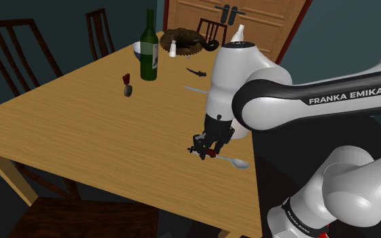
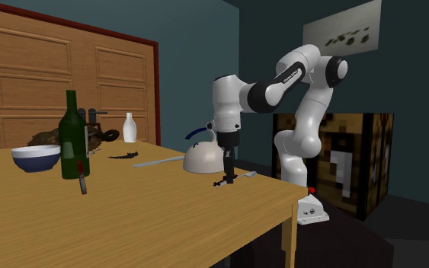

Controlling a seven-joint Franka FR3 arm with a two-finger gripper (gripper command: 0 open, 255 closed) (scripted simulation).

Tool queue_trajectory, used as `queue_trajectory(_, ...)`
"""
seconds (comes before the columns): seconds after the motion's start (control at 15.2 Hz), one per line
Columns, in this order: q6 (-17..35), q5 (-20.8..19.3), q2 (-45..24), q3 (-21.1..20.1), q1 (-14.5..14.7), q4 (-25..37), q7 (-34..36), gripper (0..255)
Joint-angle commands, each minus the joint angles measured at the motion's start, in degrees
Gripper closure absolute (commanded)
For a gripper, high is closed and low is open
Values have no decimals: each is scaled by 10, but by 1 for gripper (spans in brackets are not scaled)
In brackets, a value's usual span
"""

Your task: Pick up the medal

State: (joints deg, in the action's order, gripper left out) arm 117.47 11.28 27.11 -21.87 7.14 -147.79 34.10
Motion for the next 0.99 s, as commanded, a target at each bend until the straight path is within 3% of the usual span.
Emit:
queue_trajectory(0.0,0,0,0,0,0,0,0,255)
queue_trajectory(0.92,-110,-7,36,19,-1,74,-2,255)
